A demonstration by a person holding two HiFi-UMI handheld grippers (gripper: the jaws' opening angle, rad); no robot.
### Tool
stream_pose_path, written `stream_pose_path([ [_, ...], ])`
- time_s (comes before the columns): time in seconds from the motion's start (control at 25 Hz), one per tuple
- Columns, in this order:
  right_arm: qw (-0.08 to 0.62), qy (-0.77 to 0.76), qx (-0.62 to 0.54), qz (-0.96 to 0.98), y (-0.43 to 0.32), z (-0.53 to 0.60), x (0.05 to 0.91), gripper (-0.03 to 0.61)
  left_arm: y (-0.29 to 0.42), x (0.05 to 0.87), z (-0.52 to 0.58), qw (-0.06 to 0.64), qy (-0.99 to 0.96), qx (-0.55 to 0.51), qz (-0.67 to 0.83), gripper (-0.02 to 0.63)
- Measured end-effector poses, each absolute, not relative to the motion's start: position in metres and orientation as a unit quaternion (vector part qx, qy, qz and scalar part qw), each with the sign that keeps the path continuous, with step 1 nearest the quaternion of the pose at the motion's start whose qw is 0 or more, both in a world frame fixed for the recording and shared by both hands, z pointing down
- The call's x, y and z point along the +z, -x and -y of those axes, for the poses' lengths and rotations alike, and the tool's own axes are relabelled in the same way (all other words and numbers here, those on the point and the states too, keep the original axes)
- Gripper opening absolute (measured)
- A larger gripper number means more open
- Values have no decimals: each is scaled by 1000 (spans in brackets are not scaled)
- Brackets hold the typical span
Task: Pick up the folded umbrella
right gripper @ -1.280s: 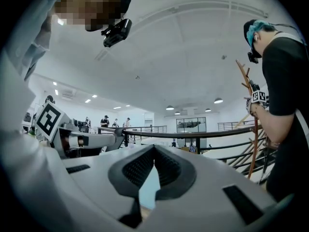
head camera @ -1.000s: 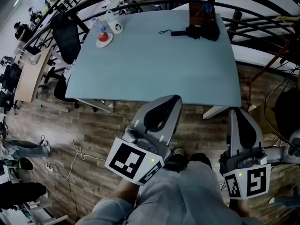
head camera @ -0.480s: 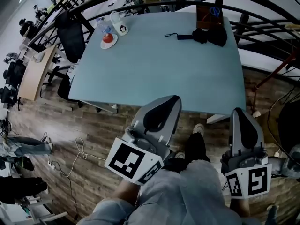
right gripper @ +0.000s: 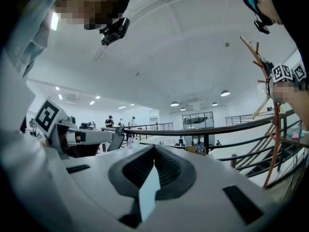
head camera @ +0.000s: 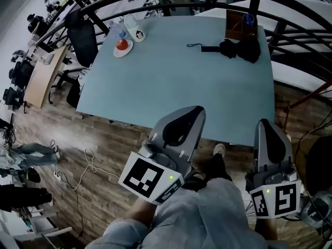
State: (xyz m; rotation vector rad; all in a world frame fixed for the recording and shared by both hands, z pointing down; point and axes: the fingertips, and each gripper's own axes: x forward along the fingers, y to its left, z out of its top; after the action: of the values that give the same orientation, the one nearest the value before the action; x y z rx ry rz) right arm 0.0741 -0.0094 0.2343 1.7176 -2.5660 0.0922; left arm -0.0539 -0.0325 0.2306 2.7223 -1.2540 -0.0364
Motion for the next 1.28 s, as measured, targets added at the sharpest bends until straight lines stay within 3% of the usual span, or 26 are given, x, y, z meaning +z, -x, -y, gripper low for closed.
stream_pose_path([
  [0.64,44,-529,57,846,-113,140,260,0,4,272,155,122,-897,34,423,5],
  [1.28,46,-505,98,856,-145,224,292,0,-49,314,275,60,-914,107,387,6],
])
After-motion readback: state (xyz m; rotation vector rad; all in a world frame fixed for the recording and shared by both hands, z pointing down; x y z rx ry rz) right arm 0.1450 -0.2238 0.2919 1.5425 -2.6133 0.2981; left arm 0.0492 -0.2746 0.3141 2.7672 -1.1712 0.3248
